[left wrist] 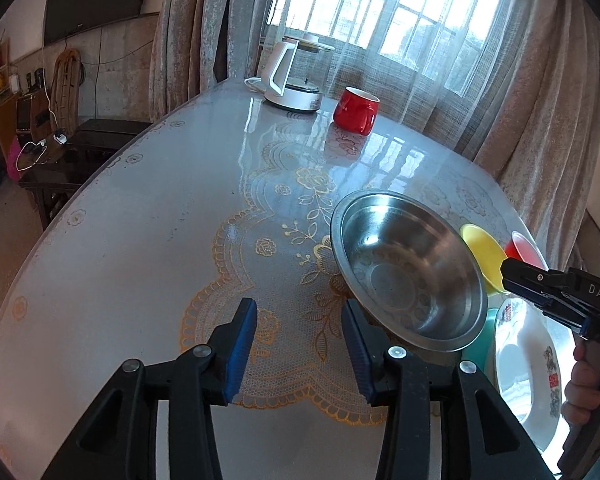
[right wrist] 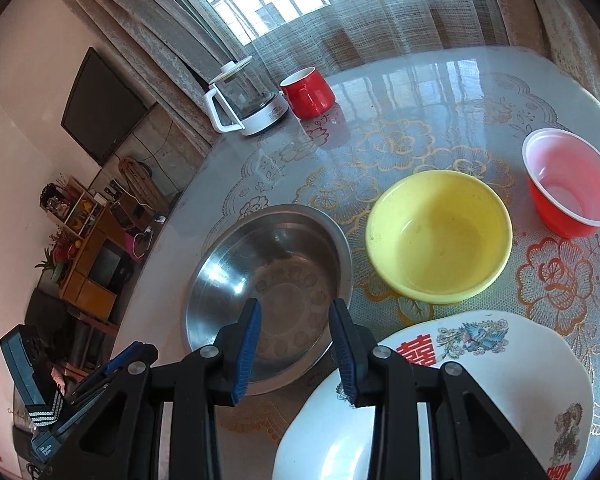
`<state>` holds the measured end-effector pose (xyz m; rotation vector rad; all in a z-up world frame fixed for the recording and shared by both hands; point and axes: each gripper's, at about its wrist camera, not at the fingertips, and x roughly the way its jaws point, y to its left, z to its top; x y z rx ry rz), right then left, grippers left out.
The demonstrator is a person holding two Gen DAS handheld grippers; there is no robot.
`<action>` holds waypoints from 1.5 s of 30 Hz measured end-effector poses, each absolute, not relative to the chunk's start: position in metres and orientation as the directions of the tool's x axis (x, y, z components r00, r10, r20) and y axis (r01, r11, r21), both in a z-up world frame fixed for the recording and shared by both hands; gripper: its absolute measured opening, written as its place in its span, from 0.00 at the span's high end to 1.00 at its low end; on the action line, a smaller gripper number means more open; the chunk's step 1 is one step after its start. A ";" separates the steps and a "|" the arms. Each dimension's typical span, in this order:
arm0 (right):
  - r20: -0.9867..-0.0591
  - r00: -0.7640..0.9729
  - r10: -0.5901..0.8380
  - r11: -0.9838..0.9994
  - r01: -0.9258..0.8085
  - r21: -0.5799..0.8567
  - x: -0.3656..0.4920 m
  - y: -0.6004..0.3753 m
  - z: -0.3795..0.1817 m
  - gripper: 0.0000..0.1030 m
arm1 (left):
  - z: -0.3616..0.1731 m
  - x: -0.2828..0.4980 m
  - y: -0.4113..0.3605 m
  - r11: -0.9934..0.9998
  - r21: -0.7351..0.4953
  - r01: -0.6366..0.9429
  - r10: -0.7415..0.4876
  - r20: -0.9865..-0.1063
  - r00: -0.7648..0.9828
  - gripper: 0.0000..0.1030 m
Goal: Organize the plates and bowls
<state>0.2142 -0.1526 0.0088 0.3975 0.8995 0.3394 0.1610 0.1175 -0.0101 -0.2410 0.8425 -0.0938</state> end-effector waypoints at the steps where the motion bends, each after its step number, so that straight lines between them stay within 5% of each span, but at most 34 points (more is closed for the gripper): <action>1: -0.686 0.577 0.443 0.876 -0.115 0.468 0.215 -0.153 0.008 0.66 | -0.010 0.163 0.118 0.967 -0.255 -0.015 -0.182 -0.727 0.662 0.57; 42: -0.751 0.530 0.395 0.900 -0.059 0.432 0.237 -0.147 -0.017 0.66 | -0.023 0.209 0.108 0.951 -0.310 0.009 -0.253 -0.758 0.601 0.55; 45: -0.758 0.526 0.386 0.907 -0.065 0.416 0.240 -0.143 -0.020 0.66 | -0.027 0.214 0.104 0.951 -0.308 0.033 -0.267 -0.762 0.590 0.61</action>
